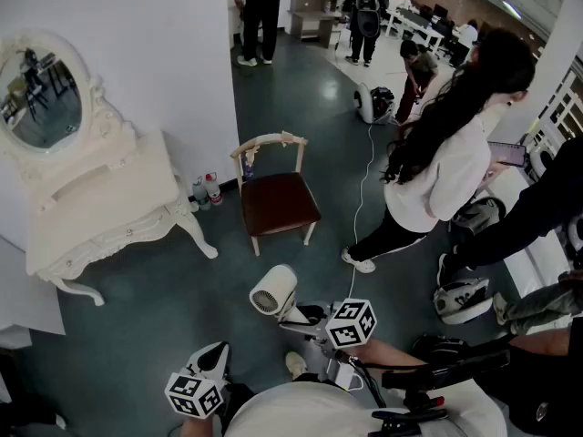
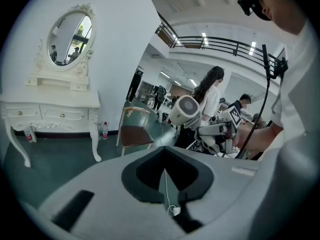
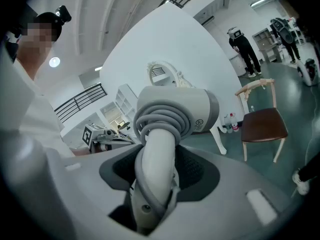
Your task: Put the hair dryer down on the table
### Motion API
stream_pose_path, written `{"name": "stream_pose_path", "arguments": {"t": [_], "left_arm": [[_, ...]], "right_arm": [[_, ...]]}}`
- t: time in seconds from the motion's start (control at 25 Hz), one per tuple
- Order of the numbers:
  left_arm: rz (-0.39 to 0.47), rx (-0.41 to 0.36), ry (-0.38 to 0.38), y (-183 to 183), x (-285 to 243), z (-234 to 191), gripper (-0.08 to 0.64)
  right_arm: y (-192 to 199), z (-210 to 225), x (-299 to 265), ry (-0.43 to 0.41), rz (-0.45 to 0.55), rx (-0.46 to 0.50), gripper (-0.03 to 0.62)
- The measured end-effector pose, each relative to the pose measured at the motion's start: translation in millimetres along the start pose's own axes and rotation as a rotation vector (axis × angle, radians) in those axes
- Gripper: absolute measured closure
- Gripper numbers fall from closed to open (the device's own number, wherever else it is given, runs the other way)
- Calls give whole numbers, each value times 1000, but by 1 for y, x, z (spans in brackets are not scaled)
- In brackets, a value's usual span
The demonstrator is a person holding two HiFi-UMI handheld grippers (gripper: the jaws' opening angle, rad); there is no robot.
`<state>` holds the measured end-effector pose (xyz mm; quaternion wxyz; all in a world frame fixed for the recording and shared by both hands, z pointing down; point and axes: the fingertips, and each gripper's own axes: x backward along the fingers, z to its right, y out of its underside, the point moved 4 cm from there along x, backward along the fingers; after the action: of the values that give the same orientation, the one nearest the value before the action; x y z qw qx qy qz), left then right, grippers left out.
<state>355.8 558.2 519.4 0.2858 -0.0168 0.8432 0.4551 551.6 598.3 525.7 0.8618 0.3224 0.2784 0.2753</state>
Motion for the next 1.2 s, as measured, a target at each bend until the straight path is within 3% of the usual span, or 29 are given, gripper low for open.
{"name": "stream_pose_path", "arguments": {"t": [0.2, 0.4, 0.64, 0.92, 1.2], "left_arm": [[-44, -33, 39, 1, -26, 39, 563], [-11, -50, -47, -6, -10, 41, 563], [66, 50, -145, 6, 18, 41, 563], [92, 124, -208, 24, 48, 16, 563], [165, 101, -210, 7, 87, -53, 563]], "right_arm": [[13, 19, 37, 39, 4, -26, 390], [17, 12, 33, -9, -6, -2, 390], [16, 2, 13, -114, -102, 54, 391], [16, -9, -38, -160, -191, 81, 391], [-6, -30, -114, -121, -216, 162, 391]]}}
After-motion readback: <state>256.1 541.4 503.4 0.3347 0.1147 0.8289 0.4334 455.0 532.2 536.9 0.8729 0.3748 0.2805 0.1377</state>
